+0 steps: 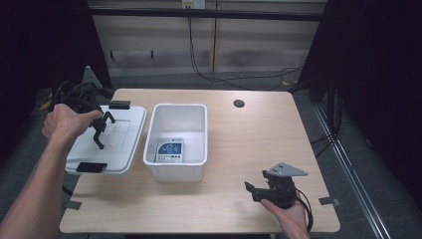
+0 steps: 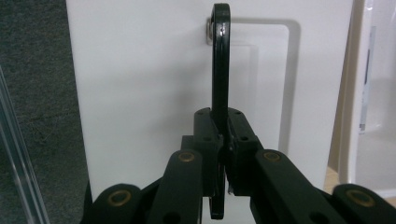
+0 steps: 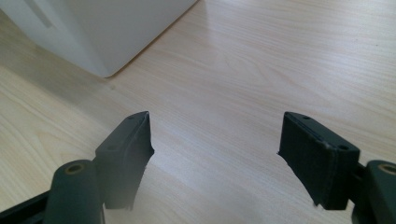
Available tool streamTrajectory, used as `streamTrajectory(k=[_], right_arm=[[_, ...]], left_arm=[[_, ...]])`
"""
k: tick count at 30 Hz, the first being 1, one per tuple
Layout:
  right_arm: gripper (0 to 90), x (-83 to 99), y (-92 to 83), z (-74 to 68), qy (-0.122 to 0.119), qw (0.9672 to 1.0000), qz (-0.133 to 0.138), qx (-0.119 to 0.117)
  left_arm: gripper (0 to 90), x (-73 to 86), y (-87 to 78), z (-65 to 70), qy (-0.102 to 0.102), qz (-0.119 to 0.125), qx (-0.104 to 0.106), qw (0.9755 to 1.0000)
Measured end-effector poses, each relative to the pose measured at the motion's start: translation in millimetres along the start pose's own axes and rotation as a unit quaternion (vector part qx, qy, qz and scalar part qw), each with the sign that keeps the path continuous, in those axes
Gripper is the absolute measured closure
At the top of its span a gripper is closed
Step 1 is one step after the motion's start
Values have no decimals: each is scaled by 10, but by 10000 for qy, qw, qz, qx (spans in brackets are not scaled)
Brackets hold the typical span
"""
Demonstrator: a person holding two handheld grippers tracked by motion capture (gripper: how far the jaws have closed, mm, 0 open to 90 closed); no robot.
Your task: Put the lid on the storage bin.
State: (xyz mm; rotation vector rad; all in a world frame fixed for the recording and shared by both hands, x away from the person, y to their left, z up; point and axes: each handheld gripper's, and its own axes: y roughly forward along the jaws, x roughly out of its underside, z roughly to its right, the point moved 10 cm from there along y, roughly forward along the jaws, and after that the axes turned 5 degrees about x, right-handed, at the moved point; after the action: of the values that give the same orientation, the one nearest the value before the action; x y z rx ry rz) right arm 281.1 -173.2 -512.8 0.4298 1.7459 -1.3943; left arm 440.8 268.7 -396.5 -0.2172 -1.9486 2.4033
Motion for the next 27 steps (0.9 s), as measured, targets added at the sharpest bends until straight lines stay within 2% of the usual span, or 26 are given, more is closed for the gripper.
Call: streamTrajectory(k=[7, 10, 14, 24, 26, 27], right_arm=[[247, 1, 2, -2, 24, 10000, -15, 0], [248, 0, 2, 1, 25, 10000, -15, 5], [248, 2, 3, -1, 25, 10000, -15, 10], [248, 1, -1, -1, 28, 10000, -11, 0], [248, 2, 3, 1, 21, 10000, -12, 0], [248, 2, 3, 1, 21, 10000, -12, 0]], left_arm=[[850, 5, -144, 15, 36, 72, 5, 10000], [850, 24, -167, 13, 55, 8, 16, 10000], [850, 20, -228, 39, 78, 38, 16, 10000], [850, -12, -344, 268, 226, 43, 27, 9997], [850, -32, -364, 372, 265, 68, 46, 9996], [850, -32, -364, 372, 265, 68, 46, 9996]])
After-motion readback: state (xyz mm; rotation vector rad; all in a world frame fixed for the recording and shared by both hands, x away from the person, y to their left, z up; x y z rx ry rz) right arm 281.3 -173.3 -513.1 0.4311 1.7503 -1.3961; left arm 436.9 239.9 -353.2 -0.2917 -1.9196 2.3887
